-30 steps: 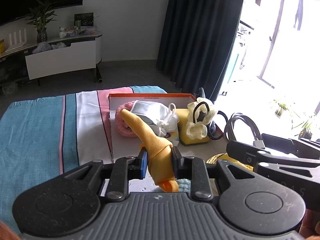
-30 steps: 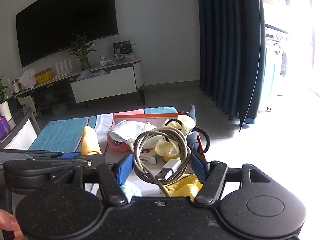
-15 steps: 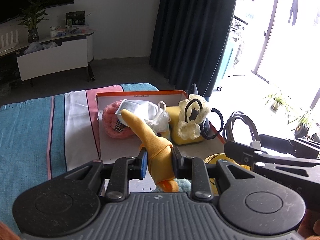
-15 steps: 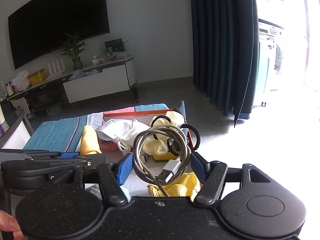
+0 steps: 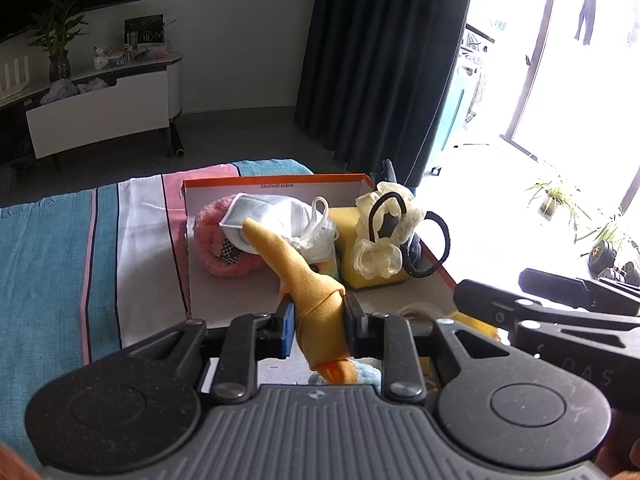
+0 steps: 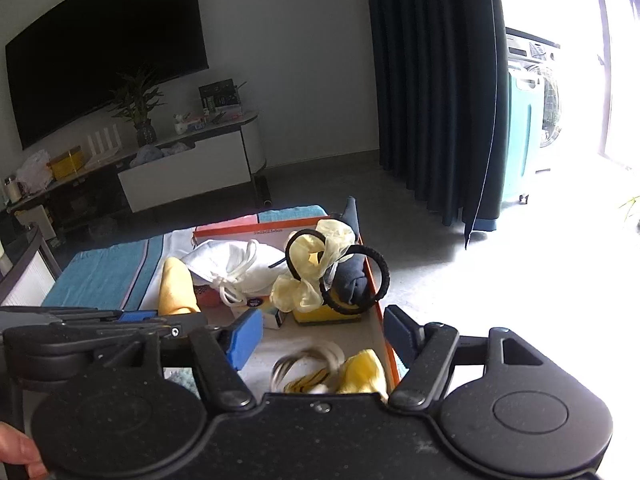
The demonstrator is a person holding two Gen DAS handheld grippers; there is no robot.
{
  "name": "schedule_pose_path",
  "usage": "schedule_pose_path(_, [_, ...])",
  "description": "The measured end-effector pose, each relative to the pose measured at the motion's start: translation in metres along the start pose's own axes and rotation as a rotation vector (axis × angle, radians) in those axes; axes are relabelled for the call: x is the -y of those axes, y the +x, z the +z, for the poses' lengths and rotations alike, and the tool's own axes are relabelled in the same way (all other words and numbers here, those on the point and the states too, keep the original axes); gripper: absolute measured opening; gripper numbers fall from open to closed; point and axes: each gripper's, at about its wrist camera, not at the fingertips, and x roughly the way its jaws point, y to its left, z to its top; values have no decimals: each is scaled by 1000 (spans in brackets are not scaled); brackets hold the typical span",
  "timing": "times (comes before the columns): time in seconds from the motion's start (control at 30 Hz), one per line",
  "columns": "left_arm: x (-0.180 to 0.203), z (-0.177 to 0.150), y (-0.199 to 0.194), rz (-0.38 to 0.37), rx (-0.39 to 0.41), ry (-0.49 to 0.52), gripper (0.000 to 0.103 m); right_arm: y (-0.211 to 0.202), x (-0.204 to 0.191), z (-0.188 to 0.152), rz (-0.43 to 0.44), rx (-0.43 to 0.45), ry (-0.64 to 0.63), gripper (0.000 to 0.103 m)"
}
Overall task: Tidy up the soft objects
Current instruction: 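Lower the yellow cloth and white cable into the box and open both grippers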
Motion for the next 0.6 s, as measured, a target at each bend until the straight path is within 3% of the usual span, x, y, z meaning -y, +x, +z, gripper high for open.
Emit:
schedule_pose_path(0.17, [2, 2, 5, -20, -6, 1, 28, -5, 10, 1, -46, 35, 32, 80])
schedule_pose_path(0.23, [4, 3, 7, -67, -3, -2, 31, -7, 13, 0, -55, 47, 44, 80])
schedule_pose_path(0.3, [8, 5, 11, -126, -17, 8, 57, -10, 15, 1, -59, 52, 45, 80])
schedule_pose_path(0.37, [12, 4, 14, -168, -21, 22, 61, -13, 16, 1, -58, 58, 48, 80])
schedule_pose_path(0.43, [10, 3, 13, -144, -20, 15, 66, -17, 15, 2, -58, 67, 46, 80])
schedule_pose_path(0.6, [2, 3, -2, -88, 6, -10, 93, -25, 13, 2, -37, 65, 37, 80])
